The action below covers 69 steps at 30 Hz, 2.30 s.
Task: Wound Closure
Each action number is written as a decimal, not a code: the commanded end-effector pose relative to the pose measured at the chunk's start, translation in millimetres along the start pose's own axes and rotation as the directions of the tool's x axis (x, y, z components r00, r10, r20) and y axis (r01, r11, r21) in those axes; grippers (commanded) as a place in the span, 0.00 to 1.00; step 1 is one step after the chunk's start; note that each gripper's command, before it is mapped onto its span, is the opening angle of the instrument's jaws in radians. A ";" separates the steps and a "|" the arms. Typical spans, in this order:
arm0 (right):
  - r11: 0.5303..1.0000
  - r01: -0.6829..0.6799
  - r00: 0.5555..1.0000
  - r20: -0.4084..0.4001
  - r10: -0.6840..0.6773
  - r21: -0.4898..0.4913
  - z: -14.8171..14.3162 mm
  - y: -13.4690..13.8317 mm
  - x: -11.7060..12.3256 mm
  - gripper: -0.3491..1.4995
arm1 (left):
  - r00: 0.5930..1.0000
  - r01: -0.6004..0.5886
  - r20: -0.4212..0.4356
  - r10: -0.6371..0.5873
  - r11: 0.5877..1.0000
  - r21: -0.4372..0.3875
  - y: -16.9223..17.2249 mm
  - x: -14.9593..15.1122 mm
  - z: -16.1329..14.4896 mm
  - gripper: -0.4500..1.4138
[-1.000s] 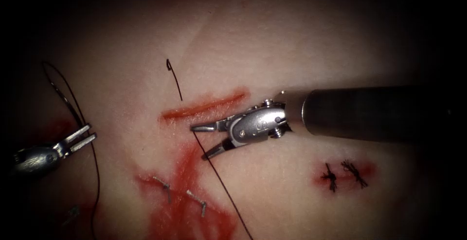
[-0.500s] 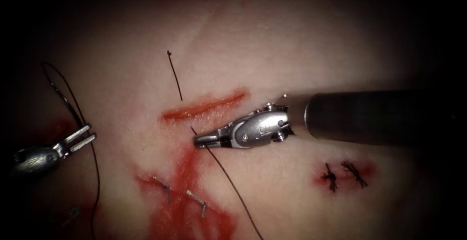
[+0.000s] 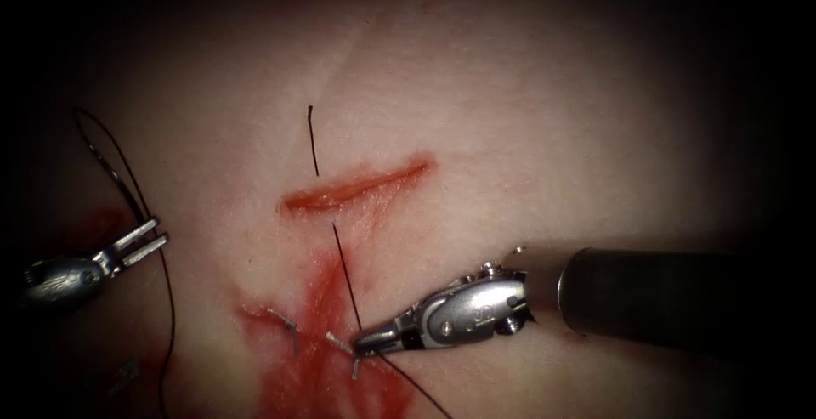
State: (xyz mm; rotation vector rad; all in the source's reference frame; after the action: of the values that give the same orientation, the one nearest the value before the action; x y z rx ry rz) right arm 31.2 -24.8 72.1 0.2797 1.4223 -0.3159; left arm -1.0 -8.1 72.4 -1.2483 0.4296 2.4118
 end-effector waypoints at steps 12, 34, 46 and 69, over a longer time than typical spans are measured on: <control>0.995 -0.060 0.998 -0.007 0.061 0.078 0.8 -2.1 0.7 0.00 | 1.000 0.005 -0.004 -0.006 1.000 -0.014 -0.8 -0.1 0.8 0.00; 0.976 0.055 0.966 0.257 0.001 -0.213 -7.8 11.2 2.9 0.99 | 0.990 -0.021 0.138 0.010 0.997 0.079 -6.1 0.1 -1.1 0.03; 0.845 -0.327 0.887 0.172 0.429 -0.424 -5.3 17.7 1.1 0.90 | 0.981 0.053 0.188 -0.056 0.998 0.024 -3.2 -1.7 3.4 0.94; 0.630 -0.604 0.743 -0.060 0.666 -0.489 -0.4 22.0 -4.6 0.90 | 0.976 0.084 0.199 -0.087 0.996 0.027 -2.2 -0.2 1.6 0.80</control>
State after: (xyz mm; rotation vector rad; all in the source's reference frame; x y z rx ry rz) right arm 37.8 -3.8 76.1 0.3264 1.1345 0.6128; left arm -0.6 -5.7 72.5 -0.9817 0.3301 2.4234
